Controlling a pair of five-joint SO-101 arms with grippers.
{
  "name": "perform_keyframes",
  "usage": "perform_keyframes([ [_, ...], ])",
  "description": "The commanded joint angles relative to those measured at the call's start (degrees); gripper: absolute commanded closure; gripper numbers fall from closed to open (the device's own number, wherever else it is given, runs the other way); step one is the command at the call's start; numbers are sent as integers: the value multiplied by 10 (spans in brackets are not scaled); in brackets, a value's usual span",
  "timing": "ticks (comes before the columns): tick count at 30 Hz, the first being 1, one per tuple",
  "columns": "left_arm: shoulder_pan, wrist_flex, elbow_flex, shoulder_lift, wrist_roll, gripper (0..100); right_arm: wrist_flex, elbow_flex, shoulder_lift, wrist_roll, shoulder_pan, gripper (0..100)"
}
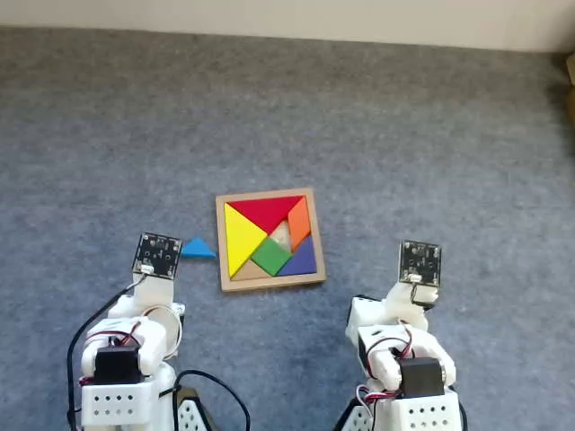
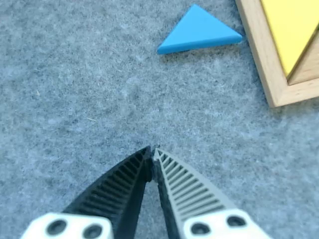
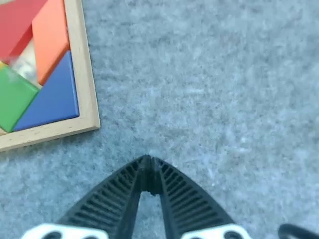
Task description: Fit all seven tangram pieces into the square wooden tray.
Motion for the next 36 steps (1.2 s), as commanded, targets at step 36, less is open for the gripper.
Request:
perform_keyframes([
  [36,-3,2,12,-22,5,964,25,65,-7,8,6,993],
])
